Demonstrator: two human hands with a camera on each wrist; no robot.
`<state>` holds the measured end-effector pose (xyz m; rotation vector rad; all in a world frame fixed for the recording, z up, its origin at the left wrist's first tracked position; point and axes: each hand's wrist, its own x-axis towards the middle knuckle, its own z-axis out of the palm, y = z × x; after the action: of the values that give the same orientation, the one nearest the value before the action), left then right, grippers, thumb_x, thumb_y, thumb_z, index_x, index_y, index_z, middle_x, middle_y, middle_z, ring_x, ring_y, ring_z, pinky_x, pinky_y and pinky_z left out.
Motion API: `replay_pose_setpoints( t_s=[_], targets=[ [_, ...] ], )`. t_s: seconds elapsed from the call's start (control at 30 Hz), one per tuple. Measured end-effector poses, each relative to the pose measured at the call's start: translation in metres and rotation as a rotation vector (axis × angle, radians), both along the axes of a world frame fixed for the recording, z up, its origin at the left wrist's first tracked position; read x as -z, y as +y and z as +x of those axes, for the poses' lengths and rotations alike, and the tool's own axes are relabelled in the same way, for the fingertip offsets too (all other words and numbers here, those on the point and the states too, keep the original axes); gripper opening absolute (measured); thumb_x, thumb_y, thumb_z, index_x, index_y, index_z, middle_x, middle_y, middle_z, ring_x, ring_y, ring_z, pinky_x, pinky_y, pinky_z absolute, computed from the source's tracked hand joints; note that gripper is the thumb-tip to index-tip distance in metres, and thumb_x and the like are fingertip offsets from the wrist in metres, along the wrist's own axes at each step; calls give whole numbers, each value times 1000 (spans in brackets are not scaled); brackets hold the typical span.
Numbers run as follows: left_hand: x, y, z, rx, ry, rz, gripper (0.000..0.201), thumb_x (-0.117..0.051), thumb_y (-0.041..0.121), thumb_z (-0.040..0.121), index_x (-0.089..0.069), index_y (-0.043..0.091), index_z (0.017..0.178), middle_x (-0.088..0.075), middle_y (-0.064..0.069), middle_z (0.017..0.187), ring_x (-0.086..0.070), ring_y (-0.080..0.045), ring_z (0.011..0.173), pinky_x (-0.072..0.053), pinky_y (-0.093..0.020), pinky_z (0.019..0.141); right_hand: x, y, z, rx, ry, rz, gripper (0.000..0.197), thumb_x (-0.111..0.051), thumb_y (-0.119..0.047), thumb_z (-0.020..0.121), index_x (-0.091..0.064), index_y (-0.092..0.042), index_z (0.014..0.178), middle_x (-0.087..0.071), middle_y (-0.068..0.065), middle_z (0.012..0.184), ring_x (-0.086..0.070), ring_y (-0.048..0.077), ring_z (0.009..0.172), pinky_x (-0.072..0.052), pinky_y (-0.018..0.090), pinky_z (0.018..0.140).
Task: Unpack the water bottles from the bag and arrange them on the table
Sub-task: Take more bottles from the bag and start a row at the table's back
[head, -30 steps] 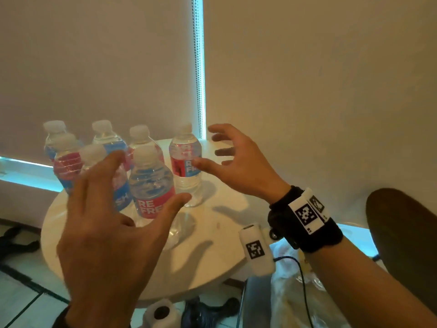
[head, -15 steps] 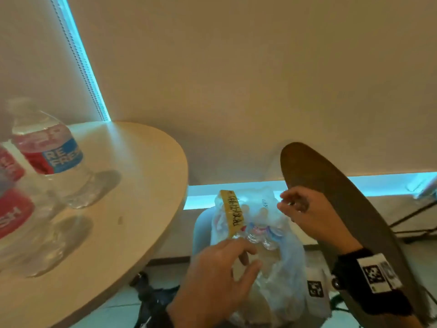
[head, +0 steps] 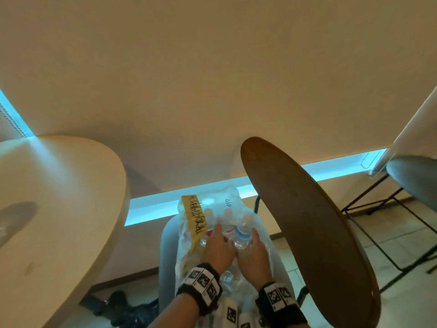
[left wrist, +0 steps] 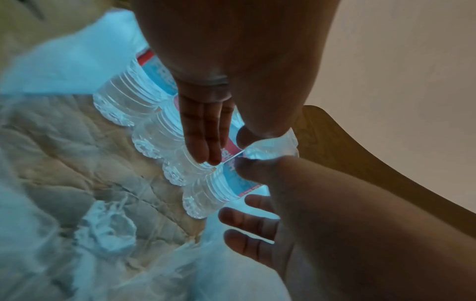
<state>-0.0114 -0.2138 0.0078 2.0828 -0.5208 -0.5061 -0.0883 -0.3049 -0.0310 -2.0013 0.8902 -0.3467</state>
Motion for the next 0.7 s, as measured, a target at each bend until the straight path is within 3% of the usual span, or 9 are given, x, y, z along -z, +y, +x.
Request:
replay_pose_setpoints(
  t_s=[0.07, 0.13, 0.2, 0.3, 0.4, 0.5, 0.57, 0.63, 0.7],
  targets=[
    [4, -10, 7, -24, 10, -13, 82, -54, 9, 95, -4, 27, 158, -73, -7, 79, -68, -8, 68, -50, -9, 59, 3, 0, 7, 37, 34, -45, 67, -64, -53, 84, -30, -36, 140, -65, 0, 123, -65, 15, 107, -58, 36, 86],
    [8, -17, 12, -36, 26, -19, 84, -54, 12, 95, 0, 28, 158, -72, -7, 71, -69, -12, 66, -57, -23, 72, 2, 2, 10, 54, 43, -85, 69, -62, -46, 89, -27, -28, 146, -58, 7, 134, -61, 22, 116, -55, 33, 88],
    [10, -20, 16, -36, 29, -18, 82, -58, 16, 96, -5, 28, 158, -62, -2, 57, -62, -9, 55, -57, -24, 72, 3, 1, 13, 64, 60, -75, 70, -62, -40, 92, -26, -22, 150, -51, 11, 141, -56, 23, 122, -50, 29, 88],
    [10, -21, 18, -68, -31, 19, 67, -63, 23, 94, -31, 16, 152, -53, 7, 53, -52, 1, 50, -51, -15, 63, 5, -2, 15, 109, 11, -82, 64, -67, -39, 89, -37, -21, 142, -54, 11, 133, -54, 20, 115, -46, 24, 84],
    [7, -16, 7, -88, -106, 34, 51, -63, 30, 93, -47, 18, 140, -65, 4, 82, -64, -5, 74, -40, -5, 59, 9, -4, 15, 145, -89, -91, 57, -75, -41, 82, -49, -17, 127, -56, 6, 122, -52, 14, 105, -38, 12, 78],
    [8, -6, -8, -96, -153, 43, 45, -62, 27, 95, -50, 20, 137, -57, -6, 122, -61, -19, 109, -43, -11, 82, 12, -2, 12, 163, -148, -56, 54, -83, -27, 77, -50, -9, 116, -56, 5, 112, -56, 17, 101, -40, 1, 72],
    [14, -1, -13, -106, -195, 50, 42, -65, 23, 92, -53, 18, 133, -50, -6, 128, -55, -18, 115, -42, -14, 92, 17, -3, 8, 158, -188, -51, 52, -86, -23, 73, -50, -12, 109, -59, 0, 102, -62, 19, 94, -46, 6, 73],
    [20, 3, -14, -124, -237, 42, 39, -70, 19, 88, -56, 21, 124, -47, -4, 126, -49, -12, 111, -42, -15, 94, 20, -3, 2, 145, -209, -28, 52, -87, -29, 71, -47, -21, 104, -60, -10, 94, -64, 15, 86, -54, 21, 71],
    [24, 7, -13, -94, -260, 11, 35, -72, 17, 85, -56, 28, 114, -48, -1, 124, -51, -11, 108, -43, -10, 93, 23, -2, -4, 127, -223, -55, 53, -86, -34, 72, -48, -28, 107, -63, -15, 97, -64, 8, 88, -56, 28, 74]
  ],
)
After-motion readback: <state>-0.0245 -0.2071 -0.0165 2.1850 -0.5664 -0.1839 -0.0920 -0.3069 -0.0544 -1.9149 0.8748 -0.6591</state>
